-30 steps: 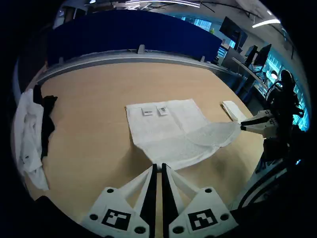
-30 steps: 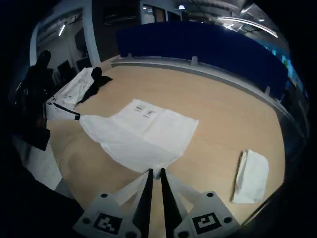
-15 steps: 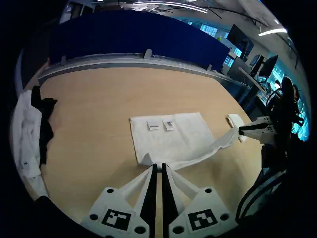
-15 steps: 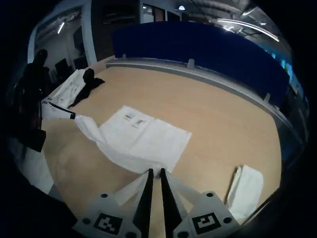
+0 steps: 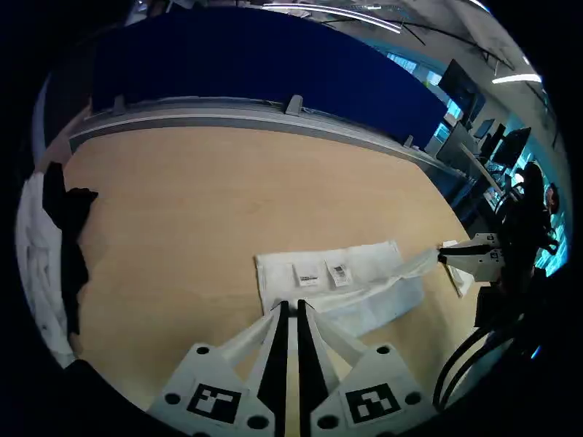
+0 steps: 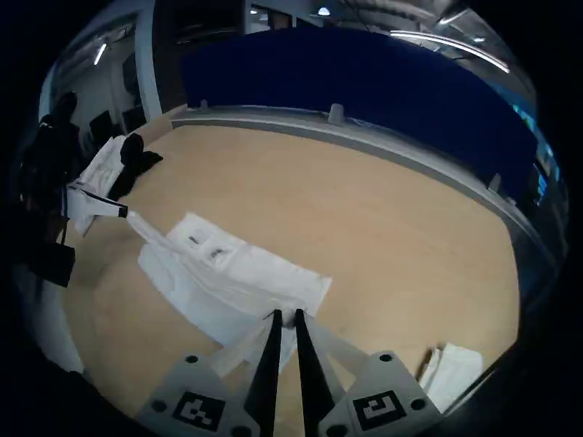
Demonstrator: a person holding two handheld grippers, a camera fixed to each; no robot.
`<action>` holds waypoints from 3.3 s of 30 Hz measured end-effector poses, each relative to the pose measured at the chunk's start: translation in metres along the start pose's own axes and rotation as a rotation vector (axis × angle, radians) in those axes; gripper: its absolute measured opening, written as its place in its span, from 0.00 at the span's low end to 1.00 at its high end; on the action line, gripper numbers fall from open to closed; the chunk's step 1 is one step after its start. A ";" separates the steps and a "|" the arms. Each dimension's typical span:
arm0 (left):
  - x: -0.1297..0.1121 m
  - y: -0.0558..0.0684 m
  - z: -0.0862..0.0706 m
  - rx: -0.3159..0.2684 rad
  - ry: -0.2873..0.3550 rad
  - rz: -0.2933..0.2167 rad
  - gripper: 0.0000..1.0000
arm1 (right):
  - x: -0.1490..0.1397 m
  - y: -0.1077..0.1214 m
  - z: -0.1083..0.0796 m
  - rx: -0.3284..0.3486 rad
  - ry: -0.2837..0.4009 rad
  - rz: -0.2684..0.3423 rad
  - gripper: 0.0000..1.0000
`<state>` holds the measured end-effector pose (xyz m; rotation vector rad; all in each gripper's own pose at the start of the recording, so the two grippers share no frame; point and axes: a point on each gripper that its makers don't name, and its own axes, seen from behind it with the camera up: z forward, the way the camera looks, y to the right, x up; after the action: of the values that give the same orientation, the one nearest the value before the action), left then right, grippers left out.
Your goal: Fold towel
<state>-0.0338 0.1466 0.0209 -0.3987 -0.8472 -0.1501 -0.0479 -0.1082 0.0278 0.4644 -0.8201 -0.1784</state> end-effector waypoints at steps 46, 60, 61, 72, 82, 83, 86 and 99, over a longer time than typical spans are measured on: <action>-0.036 -0.034 0.025 0.107 -0.020 0.017 0.90 | -0.032 0.006 0.021 -0.078 -0.013 0.078 0.92; -0.073 -0.031 -0.010 0.137 -0.023 -0.012 0.90 | -0.085 -0.020 0.015 -0.033 -0.083 0.053 0.83; -0.077 -0.031 -0.012 0.139 -0.026 -0.017 0.90 | -0.087 -0.020 0.016 -0.033 -0.085 0.054 0.80; -0.117 -0.024 -0.031 0.146 -0.057 -0.102 0.90 | -0.096 -0.021 0.020 -0.011 -0.097 0.081 0.37; -0.127 -0.030 -0.043 0.165 -0.053 -0.141 0.90 | -0.097 -0.024 0.021 -0.001 -0.103 0.080 0.12; -0.128 -0.030 -0.044 0.167 -0.052 -0.144 0.90 | -0.096 -0.023 0.021 -0.001 -0.102 0.079 0.12; -0.127 -0.031 -0.046 0.168 -0.050 -0.148 0.90 | -0.095 -0.021 0.021 -0.011 -0.106 0.079 0.12; -0.123 -0.028 -0.051 0.159 -0.042 -0.161 0.90 | -0.062 -0.017 0.018 -0.014 -0.055 0.058 0.12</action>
<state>-0.0872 0.0976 -0.0942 -0.1845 -0.9254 -0.2222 -0.1020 -0.1089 -0.0106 0.4237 -0.8844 -0.1439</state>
